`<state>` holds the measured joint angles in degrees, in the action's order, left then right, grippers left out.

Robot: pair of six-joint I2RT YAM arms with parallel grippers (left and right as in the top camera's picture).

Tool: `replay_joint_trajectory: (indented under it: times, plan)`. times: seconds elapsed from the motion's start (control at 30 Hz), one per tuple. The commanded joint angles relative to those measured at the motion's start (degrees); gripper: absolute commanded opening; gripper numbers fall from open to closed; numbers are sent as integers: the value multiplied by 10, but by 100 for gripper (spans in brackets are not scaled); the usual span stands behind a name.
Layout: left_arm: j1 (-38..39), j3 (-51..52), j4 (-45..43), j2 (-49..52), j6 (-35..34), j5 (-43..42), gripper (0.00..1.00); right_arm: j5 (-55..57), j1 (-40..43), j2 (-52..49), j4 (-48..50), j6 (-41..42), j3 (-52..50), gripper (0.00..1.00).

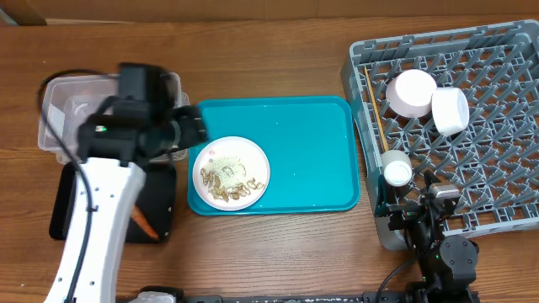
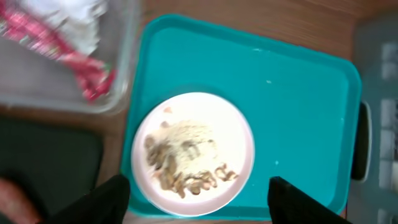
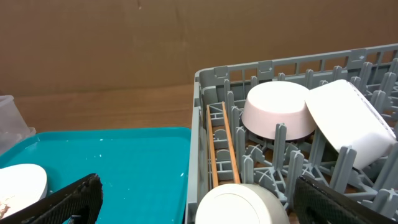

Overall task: Sort waste into correct bins and load items into the dishwasher
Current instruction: 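Reach the left gripper to the white plate rim and grasp it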

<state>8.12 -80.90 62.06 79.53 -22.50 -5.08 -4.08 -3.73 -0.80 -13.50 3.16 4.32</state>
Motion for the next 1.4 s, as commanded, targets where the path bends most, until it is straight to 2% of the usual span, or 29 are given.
replay_joint_trajectory:
  times: [0.0,0.13,0.33,0.5,0.8,0.87,0.97,1.3,1.37]
  plan:
    - [76,-14,-19,5,45,38,74,-1,4,6,3,-2,-3,100]
    - [162,-14,-35,55,47,73,69,-1,4,6,3,-2,-3,100]
    - [255,-14,-38,173,31,140,52,-1,4,6,3,-2,-3,100]
    - [301,-14,-53,261,-17,177,49,-1,4,6,3,-2,-3,100]
    - [309,-14,-69,346,-48,170,44,-1,4,6,3,-2,-3,100]
    - [312,-14,-71,359,-47,170,35,-1,4,6,3,-2,-3,100]
    - [313,-14,-79,365,-29,172,28,-1,4,6,3,-2,-3,100]
    - [313,-14,-101,407,32,211,25,-1,4,6,4,-2,-3,100]
    - [313,-14,-100,416,33,226,20,-1,4,6,3,-2,-3,100]
